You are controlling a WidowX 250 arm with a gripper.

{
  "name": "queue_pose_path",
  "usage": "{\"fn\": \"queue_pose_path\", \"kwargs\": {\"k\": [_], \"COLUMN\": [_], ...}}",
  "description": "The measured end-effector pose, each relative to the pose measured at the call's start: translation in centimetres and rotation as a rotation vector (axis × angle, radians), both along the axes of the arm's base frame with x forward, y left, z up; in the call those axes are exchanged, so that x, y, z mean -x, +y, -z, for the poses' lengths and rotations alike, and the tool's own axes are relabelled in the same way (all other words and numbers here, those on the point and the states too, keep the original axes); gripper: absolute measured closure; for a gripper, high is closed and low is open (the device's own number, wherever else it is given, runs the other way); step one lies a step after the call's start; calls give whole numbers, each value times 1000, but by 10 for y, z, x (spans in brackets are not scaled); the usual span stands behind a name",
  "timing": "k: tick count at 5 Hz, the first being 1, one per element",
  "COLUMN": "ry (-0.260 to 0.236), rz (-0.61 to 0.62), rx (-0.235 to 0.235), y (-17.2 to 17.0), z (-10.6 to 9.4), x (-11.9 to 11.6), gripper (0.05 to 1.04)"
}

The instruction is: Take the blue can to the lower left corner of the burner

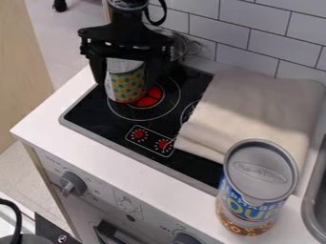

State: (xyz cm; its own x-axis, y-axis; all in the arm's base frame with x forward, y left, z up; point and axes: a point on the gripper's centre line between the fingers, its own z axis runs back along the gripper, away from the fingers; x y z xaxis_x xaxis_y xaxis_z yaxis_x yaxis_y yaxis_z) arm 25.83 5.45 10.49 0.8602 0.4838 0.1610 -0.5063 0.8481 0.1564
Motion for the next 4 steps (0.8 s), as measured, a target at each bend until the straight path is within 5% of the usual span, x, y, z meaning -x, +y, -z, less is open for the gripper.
{"fn": "queue_pose_path", "kwargs": {"k": [2, 3, 4], "ry": [13, 58, 67], "rz": [-101, -118, -265], "rx": [23, 60, 117], "y": [-11, -25, -43], "z": [7, 6, -4], "x": [4, 0, -4], "gripper": [84, 84, 84]}}
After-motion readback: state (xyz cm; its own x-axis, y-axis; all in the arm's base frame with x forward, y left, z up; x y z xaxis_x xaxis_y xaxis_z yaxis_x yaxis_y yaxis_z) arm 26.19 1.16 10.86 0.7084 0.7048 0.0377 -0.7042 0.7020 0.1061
